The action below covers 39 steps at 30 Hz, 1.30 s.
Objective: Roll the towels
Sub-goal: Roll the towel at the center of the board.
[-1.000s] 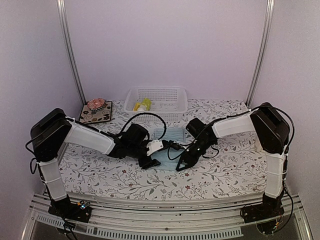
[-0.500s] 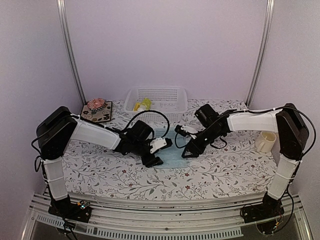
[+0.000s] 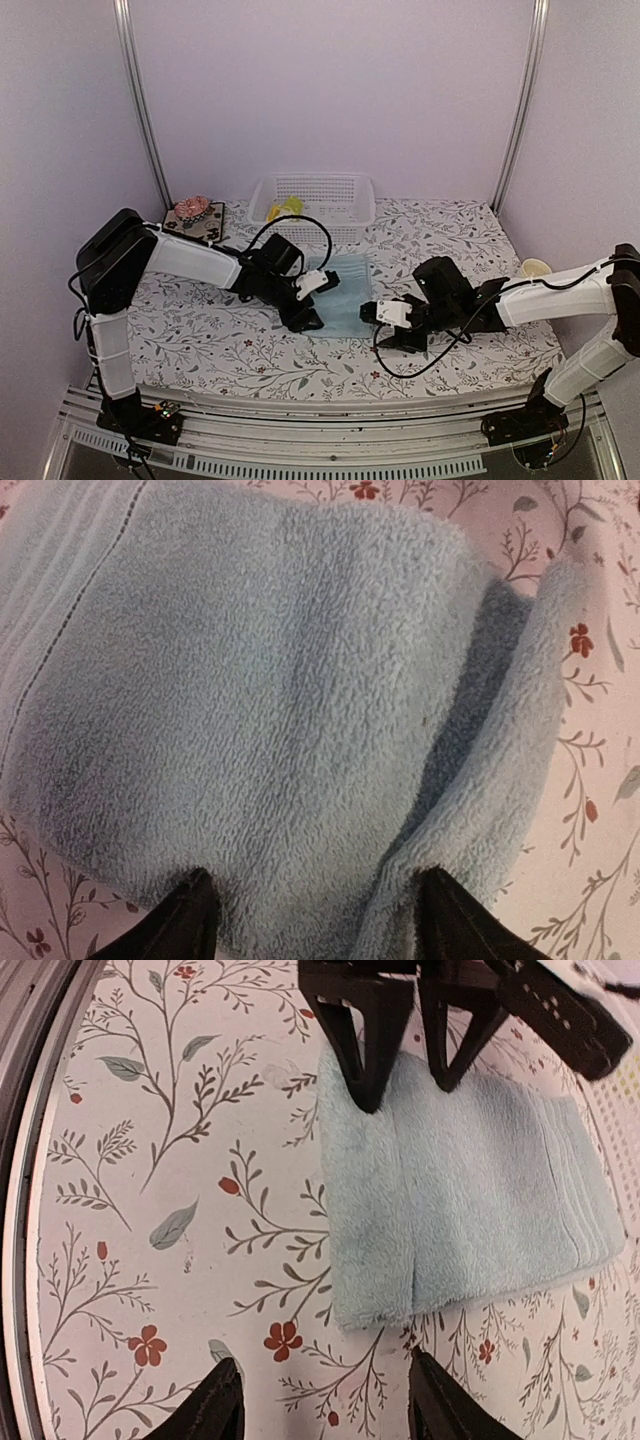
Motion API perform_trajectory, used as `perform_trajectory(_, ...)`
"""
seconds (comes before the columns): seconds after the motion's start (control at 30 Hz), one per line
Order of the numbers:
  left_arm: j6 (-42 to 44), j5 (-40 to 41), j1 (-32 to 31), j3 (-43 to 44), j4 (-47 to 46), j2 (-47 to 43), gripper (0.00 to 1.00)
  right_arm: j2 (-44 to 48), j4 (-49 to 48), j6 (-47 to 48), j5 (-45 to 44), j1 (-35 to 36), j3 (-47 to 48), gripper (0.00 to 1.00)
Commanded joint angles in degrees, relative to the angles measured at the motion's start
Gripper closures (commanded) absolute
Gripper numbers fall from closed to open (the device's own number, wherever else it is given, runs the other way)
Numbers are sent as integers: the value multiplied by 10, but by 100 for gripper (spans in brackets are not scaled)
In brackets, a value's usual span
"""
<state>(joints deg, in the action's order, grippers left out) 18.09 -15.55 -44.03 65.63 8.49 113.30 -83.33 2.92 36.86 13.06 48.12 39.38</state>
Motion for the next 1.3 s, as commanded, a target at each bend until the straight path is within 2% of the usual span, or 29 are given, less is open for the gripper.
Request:
perform_trajectory(0.0, -23, -24, 24, 17, 64, 28, 30, -5, -107, 92, -66, 43, -2, 44)
perform_trajectory(0.13, -43, -50, 38, 36, 77, 44, 30, -38, -136, 136, -81, 80, 2, 44)
perform_trajectory(0.57, -73, -71, 53, 88, 141, 106, 31, -144, -178, 166, -150, 103, 32, 48)
perform_trajectory(0.77, -83, -74, 56, 83, 149, 115, 31, -173, -193, 152, -191, 104, 36, 52)
perform_trajectory(0.93, -91, -74, 58, 81, 152, 115, 32, -191, -190, 136, -195, 104, 42, 61)
perform_trajectory(1.27, -91, -73, 59, 71, 152, 101, 31, -248, -179, 92, -264, 105, 66, 67)
